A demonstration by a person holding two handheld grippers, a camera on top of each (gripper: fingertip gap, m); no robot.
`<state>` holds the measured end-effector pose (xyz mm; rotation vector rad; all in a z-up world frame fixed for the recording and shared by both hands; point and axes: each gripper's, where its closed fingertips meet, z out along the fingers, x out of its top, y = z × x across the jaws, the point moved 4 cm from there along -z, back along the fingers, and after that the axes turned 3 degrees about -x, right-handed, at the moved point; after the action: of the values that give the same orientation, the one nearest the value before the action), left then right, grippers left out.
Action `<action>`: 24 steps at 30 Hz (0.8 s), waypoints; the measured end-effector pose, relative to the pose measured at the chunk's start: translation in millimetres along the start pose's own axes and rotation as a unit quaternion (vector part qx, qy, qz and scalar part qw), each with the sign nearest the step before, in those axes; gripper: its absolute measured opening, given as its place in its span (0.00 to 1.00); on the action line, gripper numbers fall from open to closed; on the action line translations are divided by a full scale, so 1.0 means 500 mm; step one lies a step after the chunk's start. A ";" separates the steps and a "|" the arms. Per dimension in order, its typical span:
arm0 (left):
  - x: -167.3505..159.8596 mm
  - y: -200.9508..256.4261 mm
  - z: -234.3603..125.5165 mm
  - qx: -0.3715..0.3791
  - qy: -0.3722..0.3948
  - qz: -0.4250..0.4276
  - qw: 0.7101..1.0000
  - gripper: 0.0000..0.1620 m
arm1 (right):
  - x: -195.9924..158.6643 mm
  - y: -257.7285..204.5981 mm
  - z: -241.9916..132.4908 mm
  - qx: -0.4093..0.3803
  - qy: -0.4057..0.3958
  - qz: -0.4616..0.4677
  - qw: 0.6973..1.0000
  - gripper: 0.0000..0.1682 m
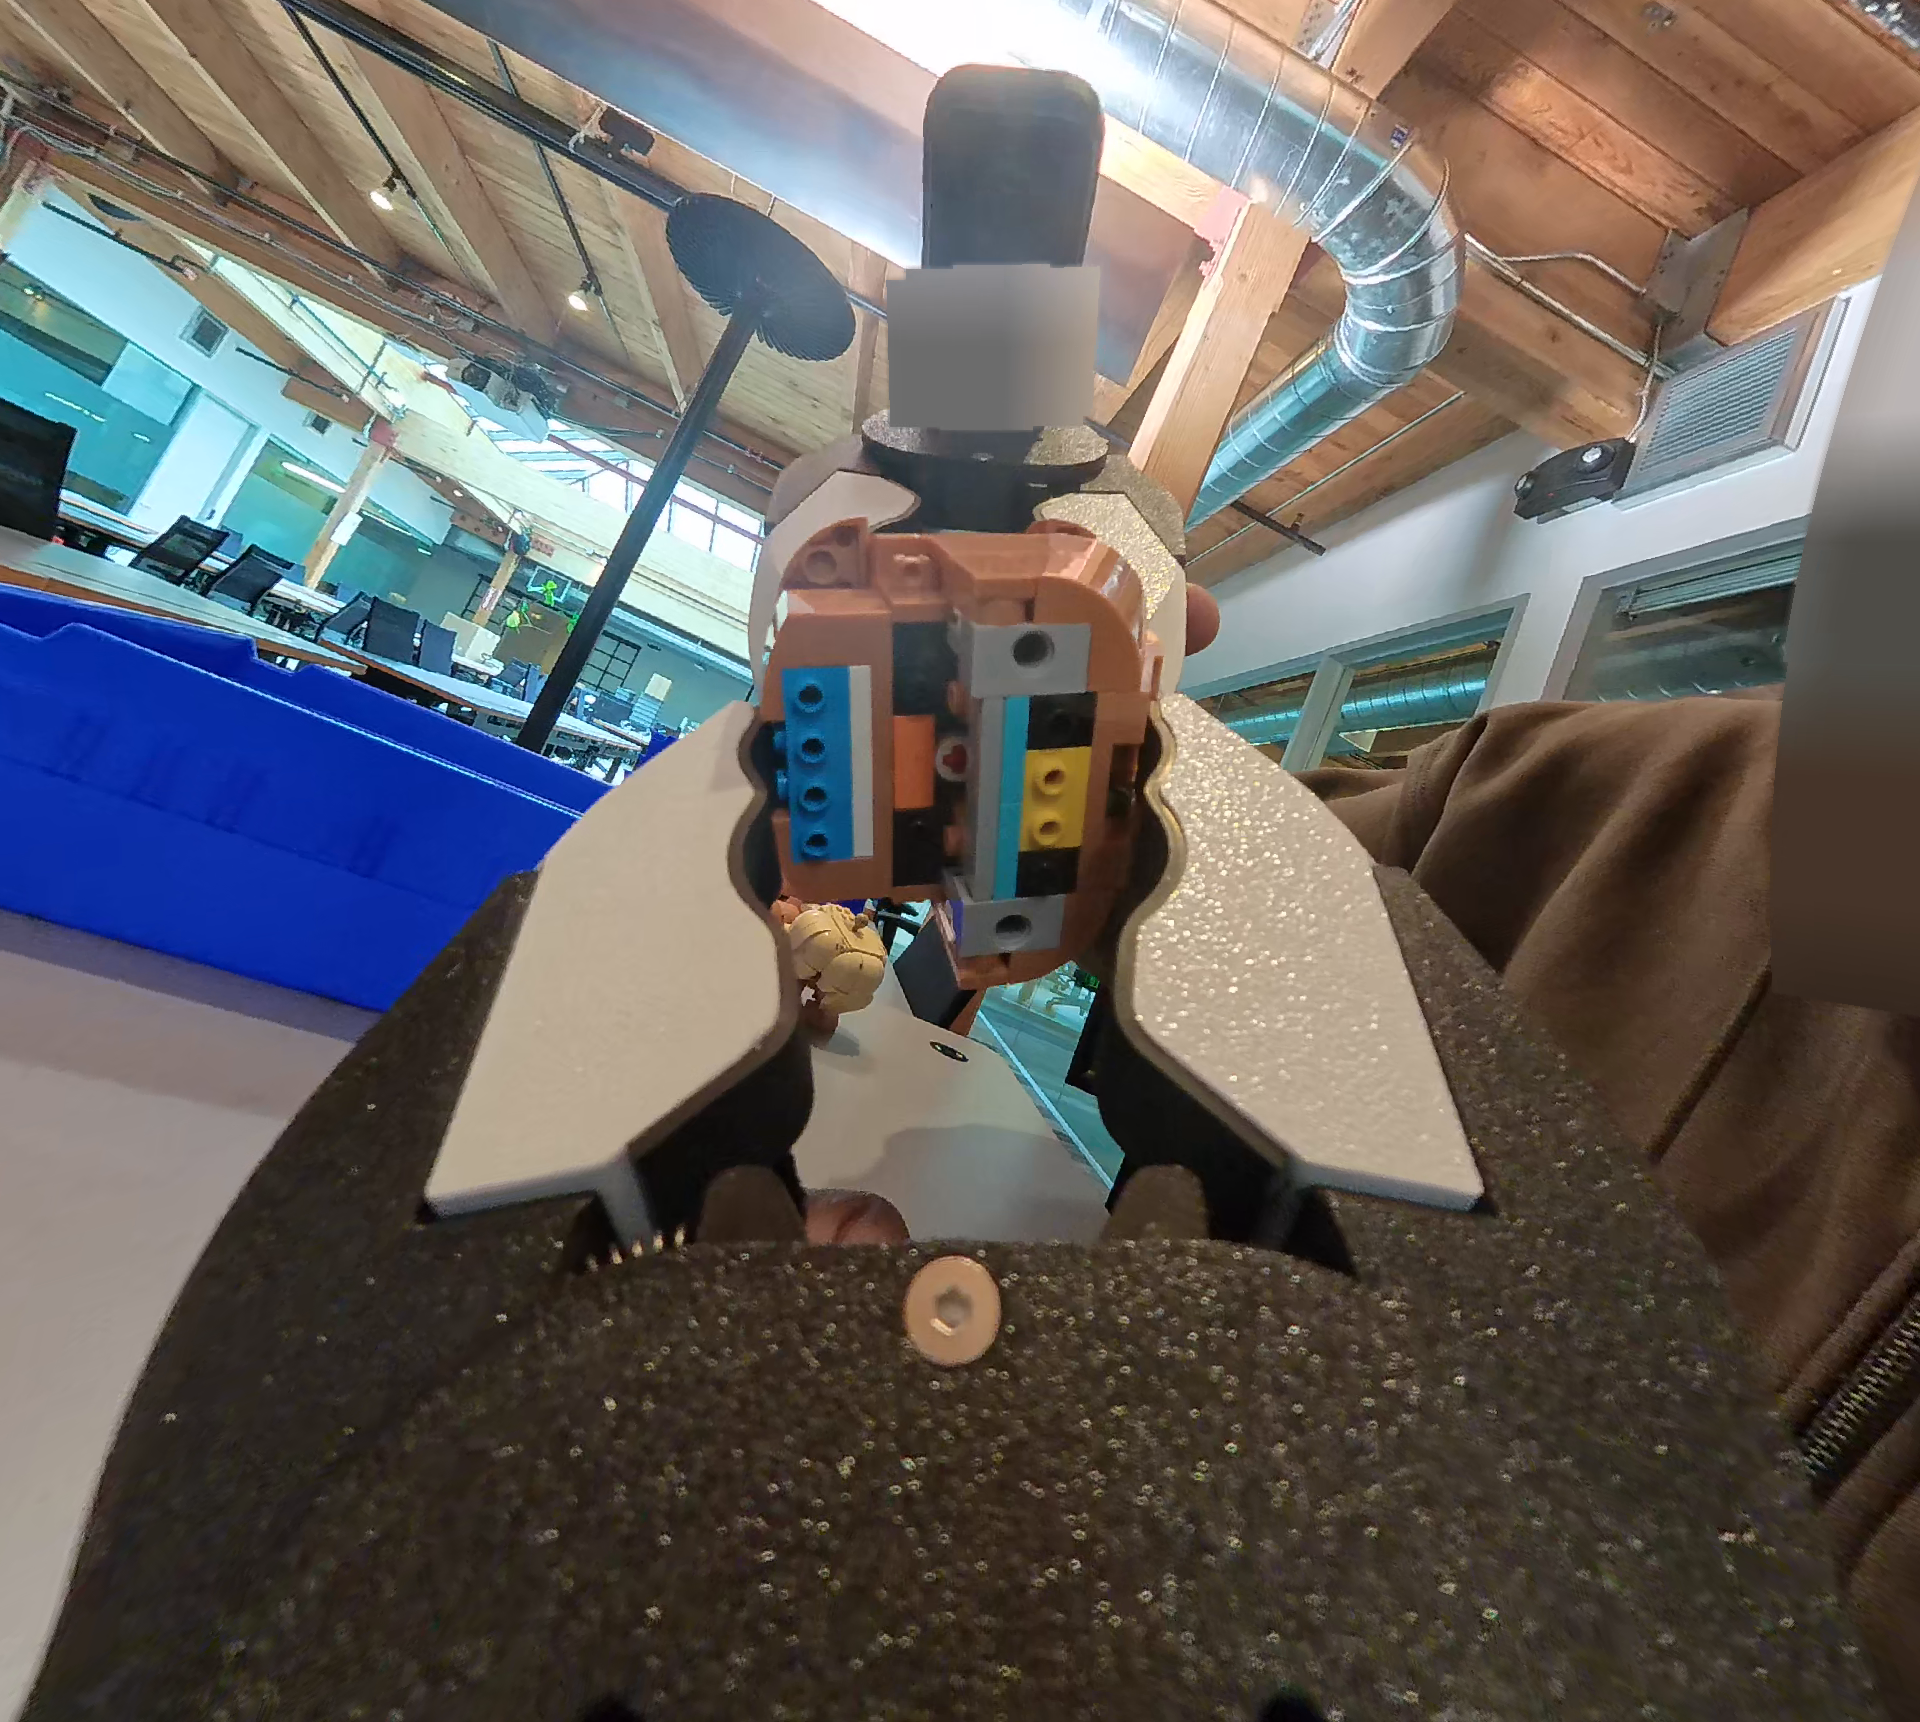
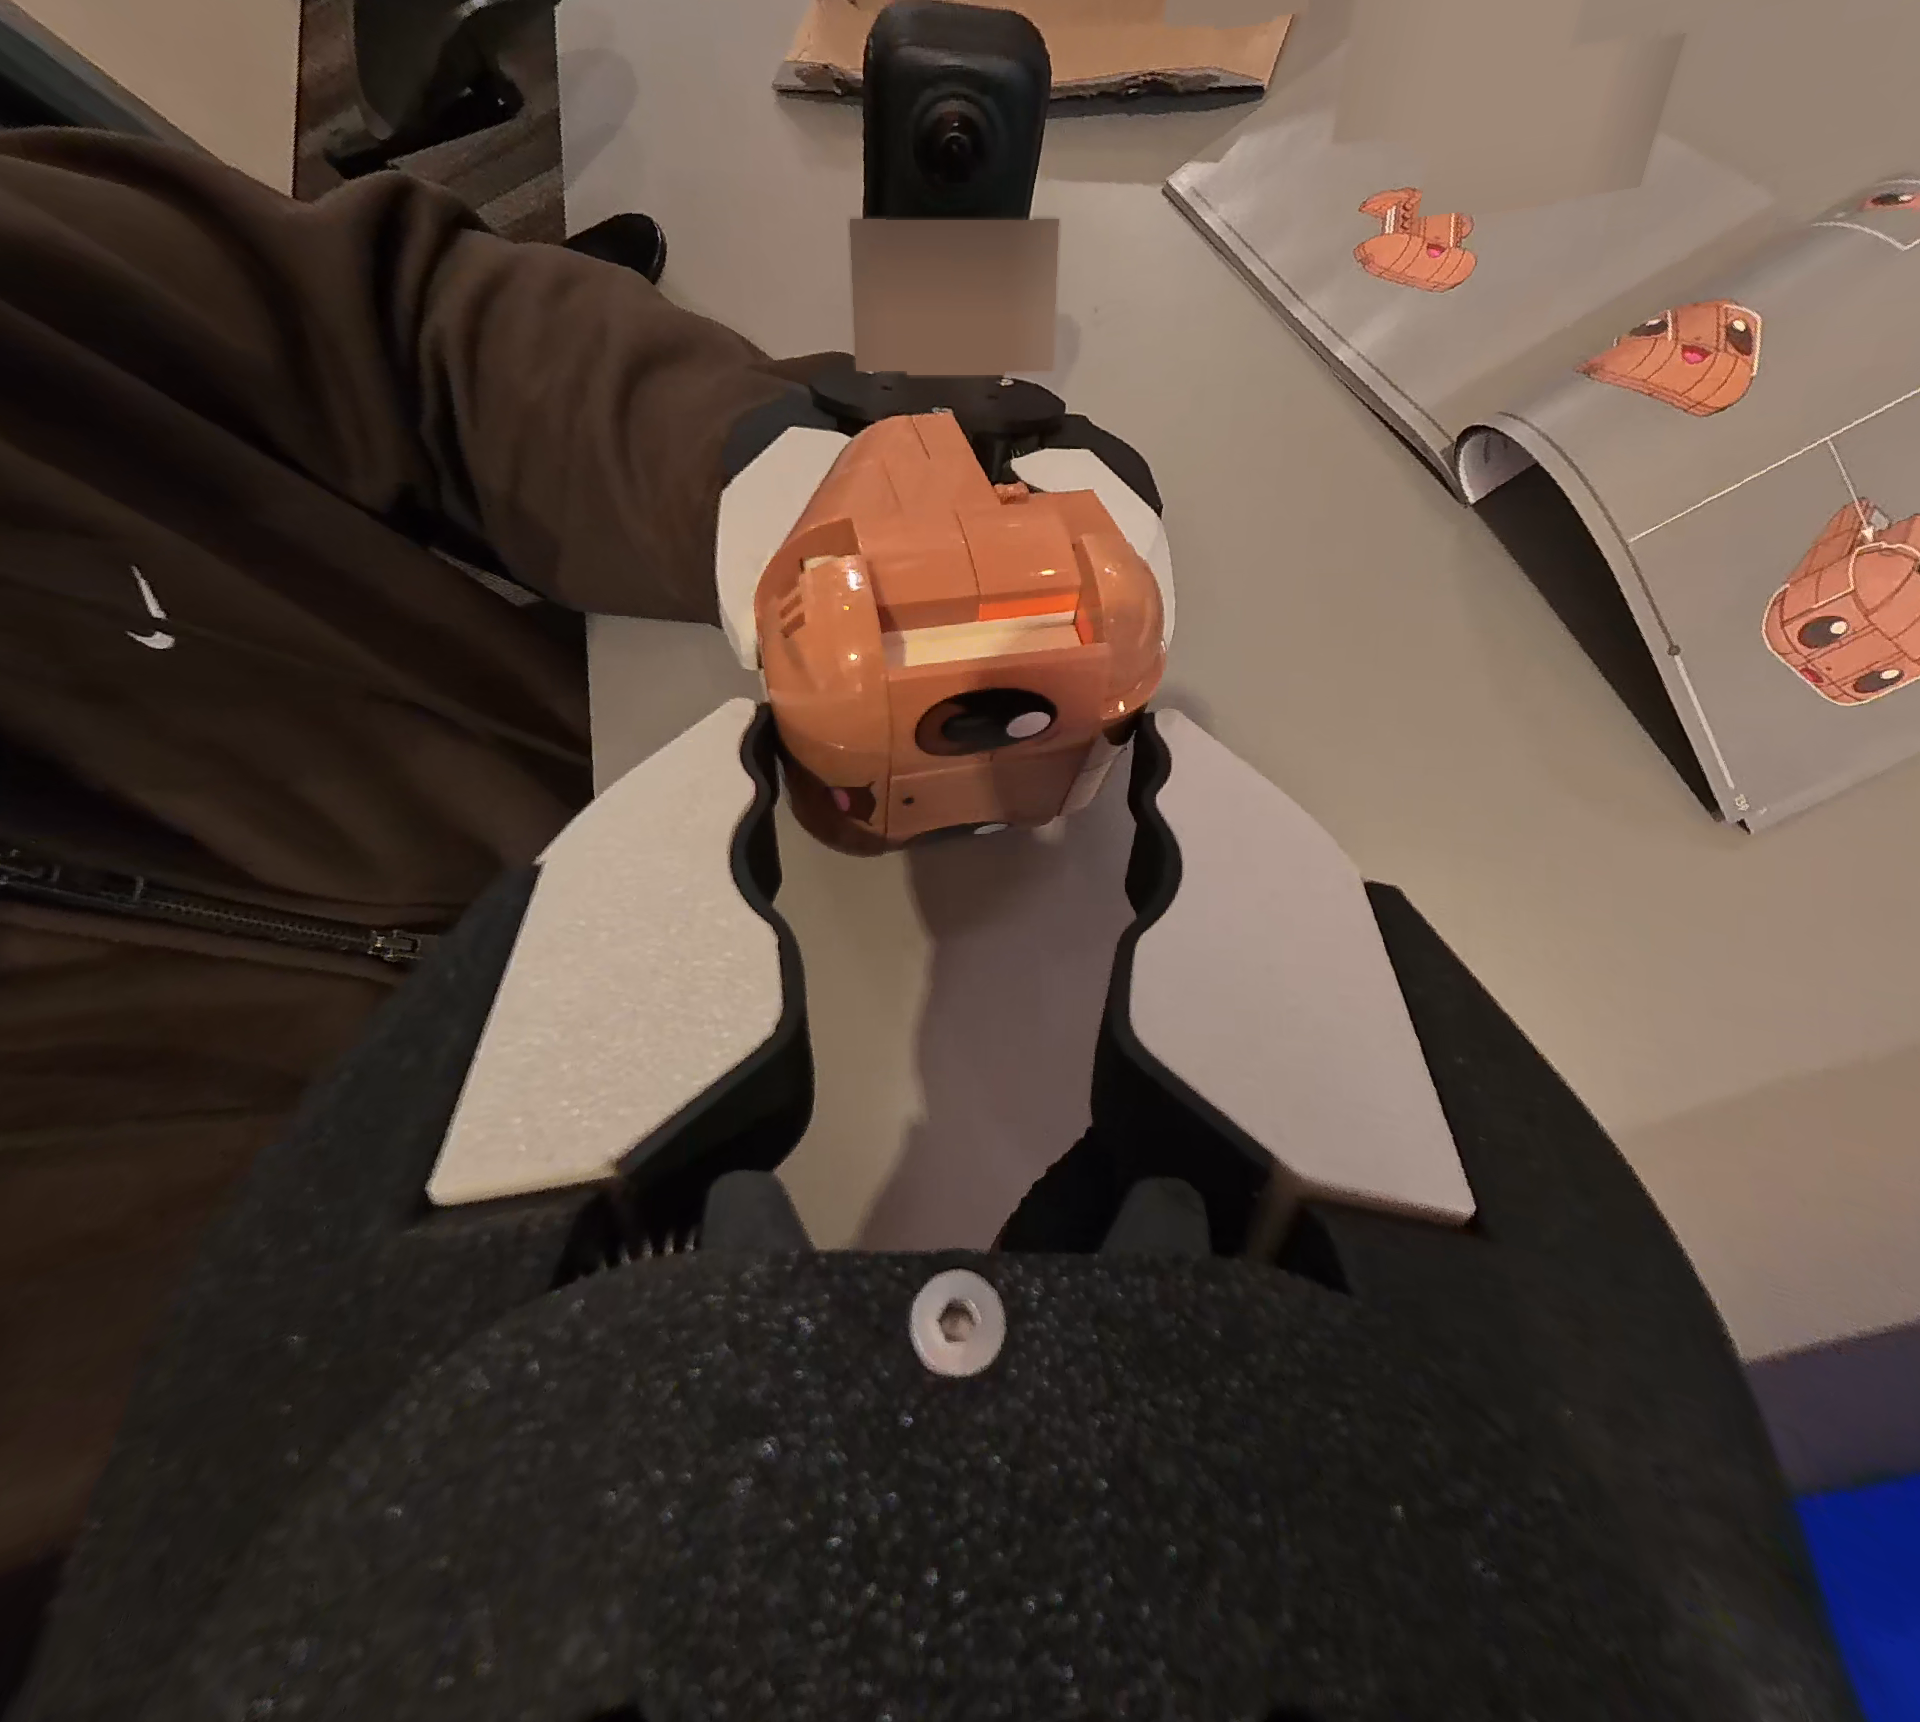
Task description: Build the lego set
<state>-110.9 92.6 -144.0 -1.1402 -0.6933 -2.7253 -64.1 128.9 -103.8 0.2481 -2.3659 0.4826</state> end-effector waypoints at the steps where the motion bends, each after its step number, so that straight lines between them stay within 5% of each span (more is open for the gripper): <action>1: 0.000 0.000 0.000 0.000 0.000 0.000 1.000 0.41 | 0.000 0.000 0.000 0.001 0.000 -0.001 1.000 0.39; 24: -0.007 0.011 0.004 -0.008 -0.030 0.032 0.999 0.41 | -0.004 -0.013 -0.006 -0.020 -0.079 -0.056 0.995 0.39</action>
<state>-105.4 88.3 -143.2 -1.2296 -0.6314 -2.6592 -58.7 124.3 -101.5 0.4119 -2.4956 0.3729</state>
